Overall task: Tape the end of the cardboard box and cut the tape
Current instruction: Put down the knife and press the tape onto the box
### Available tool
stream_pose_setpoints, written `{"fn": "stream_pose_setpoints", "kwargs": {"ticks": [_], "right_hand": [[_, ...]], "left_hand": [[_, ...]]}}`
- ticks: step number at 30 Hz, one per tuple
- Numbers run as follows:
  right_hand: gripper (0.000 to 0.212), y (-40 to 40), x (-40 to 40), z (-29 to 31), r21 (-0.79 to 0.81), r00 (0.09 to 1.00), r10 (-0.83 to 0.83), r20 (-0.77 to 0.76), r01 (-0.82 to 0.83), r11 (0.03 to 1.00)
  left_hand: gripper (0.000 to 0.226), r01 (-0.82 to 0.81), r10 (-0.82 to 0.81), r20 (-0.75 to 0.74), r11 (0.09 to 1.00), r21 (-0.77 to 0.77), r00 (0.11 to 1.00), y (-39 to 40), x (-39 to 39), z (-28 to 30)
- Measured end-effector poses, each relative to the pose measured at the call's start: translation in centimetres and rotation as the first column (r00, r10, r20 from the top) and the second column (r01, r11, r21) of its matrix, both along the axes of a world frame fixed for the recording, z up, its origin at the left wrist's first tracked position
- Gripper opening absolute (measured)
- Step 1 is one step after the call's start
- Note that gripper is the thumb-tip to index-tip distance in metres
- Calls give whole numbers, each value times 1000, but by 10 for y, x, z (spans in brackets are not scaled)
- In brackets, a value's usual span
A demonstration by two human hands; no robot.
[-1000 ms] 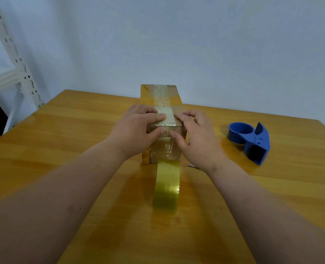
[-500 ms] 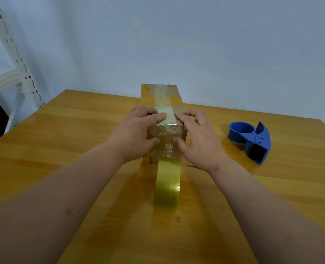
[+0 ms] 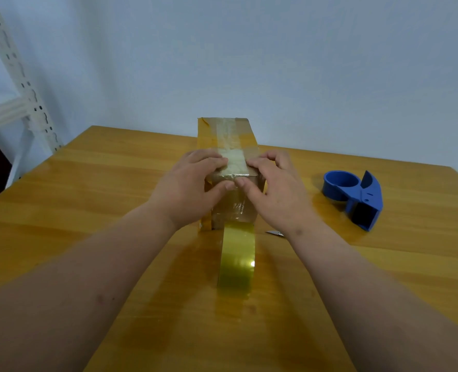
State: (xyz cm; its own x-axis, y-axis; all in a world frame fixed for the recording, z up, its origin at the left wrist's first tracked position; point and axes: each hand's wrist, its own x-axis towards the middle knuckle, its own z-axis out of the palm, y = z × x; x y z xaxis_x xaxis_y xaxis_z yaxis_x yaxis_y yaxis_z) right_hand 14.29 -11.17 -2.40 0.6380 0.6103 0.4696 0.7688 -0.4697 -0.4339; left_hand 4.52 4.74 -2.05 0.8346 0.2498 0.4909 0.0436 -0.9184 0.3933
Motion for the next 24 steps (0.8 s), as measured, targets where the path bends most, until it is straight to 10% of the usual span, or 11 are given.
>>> {"fn": "stream_pose_setpoints", "kwargs": {"ticks": [24], "right_hand": [[55, -6, 0, -1, -32, 999, 30, -45, -31, 999]], "left_hand": [[65, 61, -66, -104, 997, -50, 992, 8, -1, 4]]}}
